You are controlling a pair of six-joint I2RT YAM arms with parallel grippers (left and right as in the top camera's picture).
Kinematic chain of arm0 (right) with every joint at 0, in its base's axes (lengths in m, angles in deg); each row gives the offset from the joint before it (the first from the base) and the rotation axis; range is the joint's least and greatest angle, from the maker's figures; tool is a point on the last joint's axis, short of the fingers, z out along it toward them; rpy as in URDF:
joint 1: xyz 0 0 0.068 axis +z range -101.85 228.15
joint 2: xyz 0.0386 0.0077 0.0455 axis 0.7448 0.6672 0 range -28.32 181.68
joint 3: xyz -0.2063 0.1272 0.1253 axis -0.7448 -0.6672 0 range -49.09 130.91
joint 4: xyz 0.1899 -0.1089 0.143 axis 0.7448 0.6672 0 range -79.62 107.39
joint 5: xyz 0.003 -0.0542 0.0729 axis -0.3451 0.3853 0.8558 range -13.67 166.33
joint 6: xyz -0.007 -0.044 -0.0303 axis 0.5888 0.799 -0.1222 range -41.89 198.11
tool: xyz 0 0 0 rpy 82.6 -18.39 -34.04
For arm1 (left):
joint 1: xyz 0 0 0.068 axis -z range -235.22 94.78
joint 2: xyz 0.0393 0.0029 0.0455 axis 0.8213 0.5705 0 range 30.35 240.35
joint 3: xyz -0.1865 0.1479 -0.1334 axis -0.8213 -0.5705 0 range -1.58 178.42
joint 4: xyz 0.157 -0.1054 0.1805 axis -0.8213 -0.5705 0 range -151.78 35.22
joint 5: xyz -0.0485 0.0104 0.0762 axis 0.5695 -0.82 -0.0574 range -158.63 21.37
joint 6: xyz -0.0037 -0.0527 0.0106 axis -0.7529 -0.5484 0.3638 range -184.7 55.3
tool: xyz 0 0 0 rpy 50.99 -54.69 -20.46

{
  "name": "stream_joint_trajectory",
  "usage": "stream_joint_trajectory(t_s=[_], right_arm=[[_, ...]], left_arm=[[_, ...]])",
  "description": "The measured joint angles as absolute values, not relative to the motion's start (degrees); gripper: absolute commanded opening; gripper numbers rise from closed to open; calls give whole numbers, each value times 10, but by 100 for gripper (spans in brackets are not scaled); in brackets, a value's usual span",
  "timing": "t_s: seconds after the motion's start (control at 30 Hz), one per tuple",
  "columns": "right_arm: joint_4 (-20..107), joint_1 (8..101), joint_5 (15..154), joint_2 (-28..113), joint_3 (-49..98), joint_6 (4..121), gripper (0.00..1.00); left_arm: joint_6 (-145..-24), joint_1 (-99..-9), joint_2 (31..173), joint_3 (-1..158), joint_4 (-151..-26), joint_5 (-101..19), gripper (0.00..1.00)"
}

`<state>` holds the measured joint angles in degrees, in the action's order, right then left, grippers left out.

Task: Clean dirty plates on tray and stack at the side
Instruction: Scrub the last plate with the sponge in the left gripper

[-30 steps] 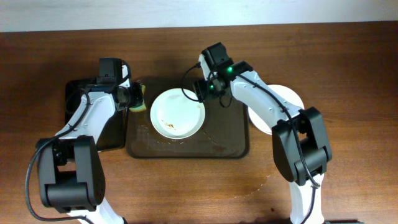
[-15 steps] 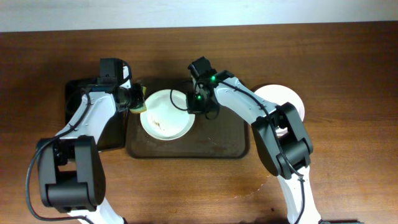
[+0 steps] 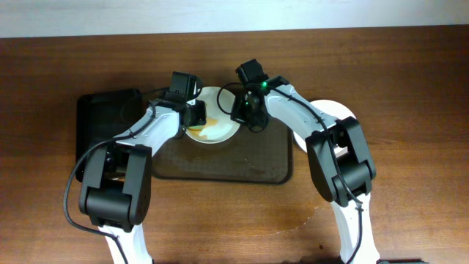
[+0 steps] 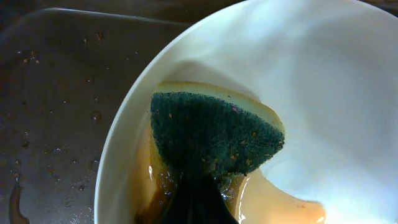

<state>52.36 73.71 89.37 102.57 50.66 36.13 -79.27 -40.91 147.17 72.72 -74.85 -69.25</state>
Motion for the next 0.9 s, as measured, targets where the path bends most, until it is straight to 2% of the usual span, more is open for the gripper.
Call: stream_joint_trajectory(t_s=[0.1, 0.2, 0.33, 0.4, 0.53, 0.67, 0.8, 0.9], right_arm=[[524, 737, 893, 1026, 507, 363, 4], [524, 737, 893, 1026, 507, 365, 4], [524, 737, 893, 1026, 507, 367, 4], [524, 737, 893, 1026, 507, 368, 4], [522, 737, 896, 1026, 507, 368, 4], [522, 740, 903, 1027, 507, 379, 4], [528, 741, 907, 1027, 507, 396, 4], [528, 741, 907, 1027, 507, 399, 4]], left_arm=[[-762, -413, 1476, 738, -760, -653, 1], [-667, -430, 1489, 748, -767, -497, 1], [-648, -451, 1496, 748, -769, -428, 1], [-693, -454, 1498, 748, -759, -445, 1], [-791, -450, 1498, 748, -700, -625, 1], [-809, -428, 1493, 771, -804, -703, 1], [-750, -440, 1482, 782, -910, -632, 1], [-661, -452, 1485, 777, -930, -486, 1]])
